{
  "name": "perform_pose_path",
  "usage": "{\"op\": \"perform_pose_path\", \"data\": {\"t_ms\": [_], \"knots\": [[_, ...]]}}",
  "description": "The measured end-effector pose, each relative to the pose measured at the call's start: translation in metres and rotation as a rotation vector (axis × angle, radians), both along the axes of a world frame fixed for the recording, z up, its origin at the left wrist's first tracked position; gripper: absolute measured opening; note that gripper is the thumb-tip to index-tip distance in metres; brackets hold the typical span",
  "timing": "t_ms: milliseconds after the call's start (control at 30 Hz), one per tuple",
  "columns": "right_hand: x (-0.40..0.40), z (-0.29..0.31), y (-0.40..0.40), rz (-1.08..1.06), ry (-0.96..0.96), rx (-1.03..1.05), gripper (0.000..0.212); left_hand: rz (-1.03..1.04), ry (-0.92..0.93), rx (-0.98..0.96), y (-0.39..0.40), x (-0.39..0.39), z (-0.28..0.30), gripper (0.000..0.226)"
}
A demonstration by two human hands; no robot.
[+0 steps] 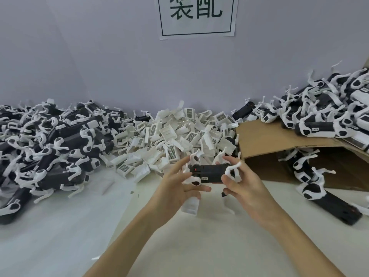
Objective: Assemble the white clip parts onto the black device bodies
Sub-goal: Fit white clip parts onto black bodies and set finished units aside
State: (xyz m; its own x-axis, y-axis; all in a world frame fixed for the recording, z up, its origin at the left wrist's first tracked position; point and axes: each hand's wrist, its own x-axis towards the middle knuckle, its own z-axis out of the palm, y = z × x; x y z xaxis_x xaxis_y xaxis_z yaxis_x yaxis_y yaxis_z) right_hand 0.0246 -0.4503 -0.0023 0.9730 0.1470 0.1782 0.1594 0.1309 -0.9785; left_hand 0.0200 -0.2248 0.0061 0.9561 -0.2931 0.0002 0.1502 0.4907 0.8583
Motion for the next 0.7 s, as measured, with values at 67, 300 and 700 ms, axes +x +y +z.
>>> {"op": "perform_pose_path", "data": {"t_ms": [67, 300, 700], "knots": [[-0.004, -0.001, -0.004, 0.018, -0.063, -0.085, 0.056, -0.060, 0.115, -0.155, 0.004, 0.000, 0.002, 0.041], [-0.016, 0.006, -0.007, 0.230, -0.084, -0.272, 0.090, 0.021, 0.128, 0.171, -0.001, 0.001, 0.001, 0.042], [-0.017, -0.007, 0.023, 0.146, 0.289, 0.230, 0.051, 0.245, -0.518, 0.555, -0.003, -0.008, -0.010, 0.027]]}}
